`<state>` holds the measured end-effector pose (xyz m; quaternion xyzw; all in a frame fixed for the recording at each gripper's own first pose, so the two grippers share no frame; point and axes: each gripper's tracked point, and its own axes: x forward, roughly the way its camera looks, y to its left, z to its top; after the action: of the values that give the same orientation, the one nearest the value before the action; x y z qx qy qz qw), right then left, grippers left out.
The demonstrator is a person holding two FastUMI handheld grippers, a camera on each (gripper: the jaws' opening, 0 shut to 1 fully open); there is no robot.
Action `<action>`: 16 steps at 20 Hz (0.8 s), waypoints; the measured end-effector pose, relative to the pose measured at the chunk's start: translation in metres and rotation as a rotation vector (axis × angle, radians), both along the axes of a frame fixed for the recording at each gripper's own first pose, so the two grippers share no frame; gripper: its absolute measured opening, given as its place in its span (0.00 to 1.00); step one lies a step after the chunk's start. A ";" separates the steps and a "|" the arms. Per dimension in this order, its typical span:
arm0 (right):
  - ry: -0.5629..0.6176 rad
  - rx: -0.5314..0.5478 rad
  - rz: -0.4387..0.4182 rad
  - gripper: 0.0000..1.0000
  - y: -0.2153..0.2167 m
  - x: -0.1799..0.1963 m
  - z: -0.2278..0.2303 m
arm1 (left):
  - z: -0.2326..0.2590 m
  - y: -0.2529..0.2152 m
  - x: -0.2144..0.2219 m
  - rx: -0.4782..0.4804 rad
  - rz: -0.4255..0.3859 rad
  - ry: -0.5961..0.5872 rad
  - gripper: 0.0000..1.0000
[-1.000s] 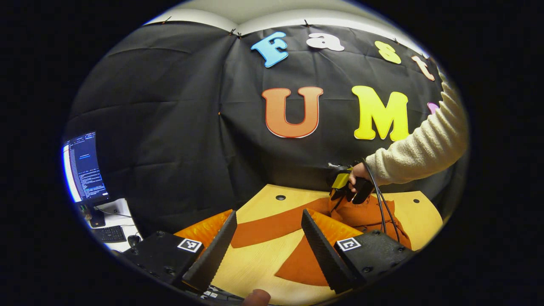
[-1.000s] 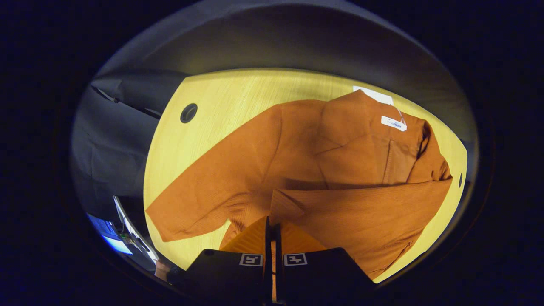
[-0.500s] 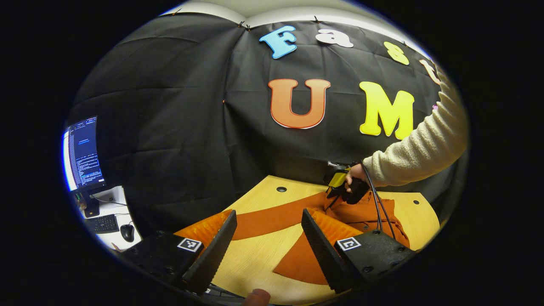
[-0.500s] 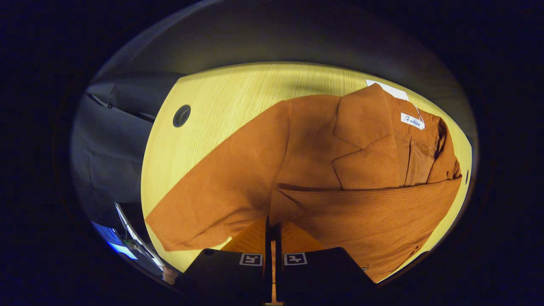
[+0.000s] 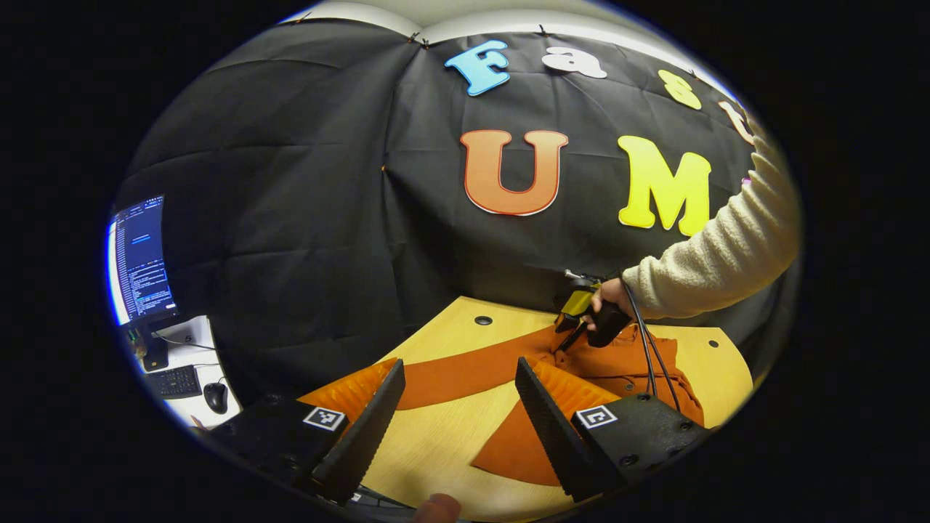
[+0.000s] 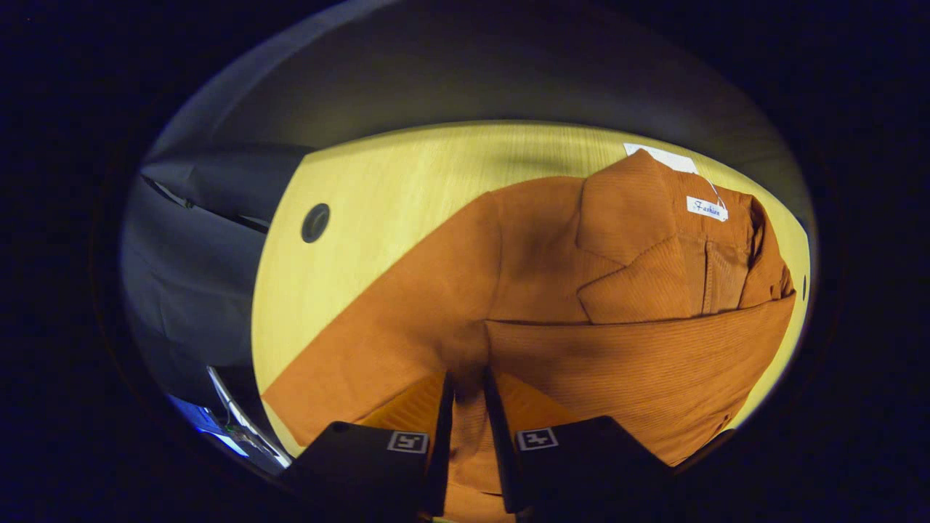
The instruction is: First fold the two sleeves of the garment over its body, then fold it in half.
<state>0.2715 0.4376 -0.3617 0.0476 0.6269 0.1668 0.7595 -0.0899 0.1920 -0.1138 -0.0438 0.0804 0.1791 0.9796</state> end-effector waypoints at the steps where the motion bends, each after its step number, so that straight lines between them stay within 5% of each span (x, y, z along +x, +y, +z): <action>1: -0.010 0.007 0.006 0.40 0.000 0.000 0.006 | 0.000 0.001 0.003 0.005 -0.003 -0.003 0.99; 4: -0.028 0.032 0.007 0.97 -0.004 -0.007 0.035 | 0.009 0.011 0.007 0.025 0.017 -0.015 0.99; 9: -0.070 0.164 -0.003 0.96 -0.010 -0.028 0.103 | 0.007 0.035 0.017 0.010 0.082 0.006 0.99; 16: -0.252 0.211 -0.001 0.96 -0.103 -0.066 0.177 | 0.005 0.065 0.053 0.039 0.139 0.027 0.99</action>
<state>0.2052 0.3343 -0.1847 0.1063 0.5058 0.2360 0.8229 -0.0372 0.2565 -0.1091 -0.0278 0.0871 0.2490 0.9642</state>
